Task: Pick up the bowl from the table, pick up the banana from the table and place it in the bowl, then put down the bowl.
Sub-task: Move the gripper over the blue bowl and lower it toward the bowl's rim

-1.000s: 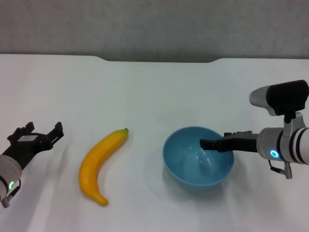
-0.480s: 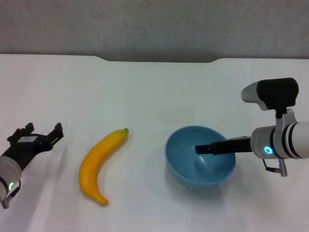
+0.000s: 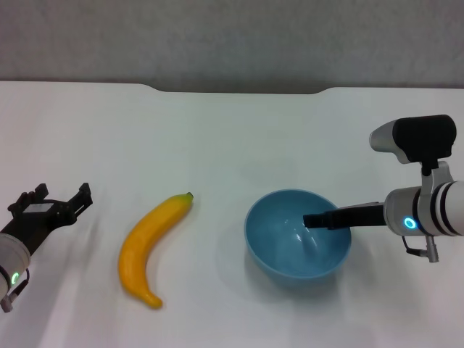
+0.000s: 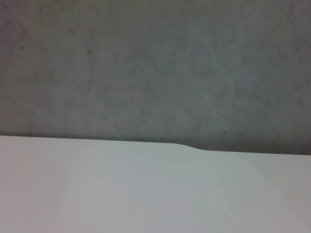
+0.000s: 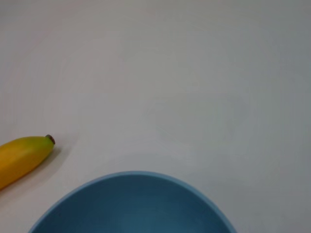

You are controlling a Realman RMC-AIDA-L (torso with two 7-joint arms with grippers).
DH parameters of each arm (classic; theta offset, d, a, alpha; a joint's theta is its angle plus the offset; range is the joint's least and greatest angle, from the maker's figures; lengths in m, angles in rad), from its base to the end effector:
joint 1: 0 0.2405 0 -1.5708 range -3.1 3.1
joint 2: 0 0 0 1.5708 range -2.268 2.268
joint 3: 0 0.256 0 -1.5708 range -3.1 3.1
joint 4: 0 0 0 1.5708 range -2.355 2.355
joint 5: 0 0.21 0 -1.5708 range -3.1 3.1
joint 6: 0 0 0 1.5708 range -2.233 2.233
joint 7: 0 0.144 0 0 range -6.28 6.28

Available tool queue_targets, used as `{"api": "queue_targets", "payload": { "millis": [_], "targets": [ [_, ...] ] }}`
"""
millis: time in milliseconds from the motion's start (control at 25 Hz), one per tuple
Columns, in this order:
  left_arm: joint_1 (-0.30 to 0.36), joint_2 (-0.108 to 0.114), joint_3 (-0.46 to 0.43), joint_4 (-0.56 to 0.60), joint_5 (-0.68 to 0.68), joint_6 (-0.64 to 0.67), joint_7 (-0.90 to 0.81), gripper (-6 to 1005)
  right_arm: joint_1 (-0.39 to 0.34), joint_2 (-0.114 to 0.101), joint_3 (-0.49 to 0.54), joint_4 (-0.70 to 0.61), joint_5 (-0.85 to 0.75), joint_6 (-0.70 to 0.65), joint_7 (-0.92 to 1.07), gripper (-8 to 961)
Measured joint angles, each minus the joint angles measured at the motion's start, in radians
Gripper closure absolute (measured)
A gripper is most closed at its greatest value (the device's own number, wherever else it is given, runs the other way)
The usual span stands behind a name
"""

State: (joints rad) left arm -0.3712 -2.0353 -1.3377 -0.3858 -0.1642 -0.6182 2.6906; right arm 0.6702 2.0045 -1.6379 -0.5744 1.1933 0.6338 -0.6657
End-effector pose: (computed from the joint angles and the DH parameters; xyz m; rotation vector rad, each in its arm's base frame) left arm -0.3549 0.3498 -0.0255 -1.7139 -0.9146 -0.5091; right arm 0.2693 0.3986 -0.0702 -2.2296 1.3052 0.0378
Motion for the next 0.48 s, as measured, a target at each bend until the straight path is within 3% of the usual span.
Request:
{"api": "queue_targets", "payload": {
  "millis": [240,400,480],
  "targets": [
    [0.000,0.000,0.000,0.000,0.000,0.000,0.000,138,0.002,0.000,-0.003,-0.008,-0.003,0.011,0.000,267],
    [0.000,0.000,0.000,0.002,-0.003,0.000,0.000,137,0.006,0.000,-0.006,-0.010,-0.003,0.021,-0.005,516],
    [0.000,0.000,0.000,0.004,-0.011,0.000,0.000,137,0.006,0.000,-0.006,-0.010,-0.003,0.024,-0.007,555]
  ]
}}
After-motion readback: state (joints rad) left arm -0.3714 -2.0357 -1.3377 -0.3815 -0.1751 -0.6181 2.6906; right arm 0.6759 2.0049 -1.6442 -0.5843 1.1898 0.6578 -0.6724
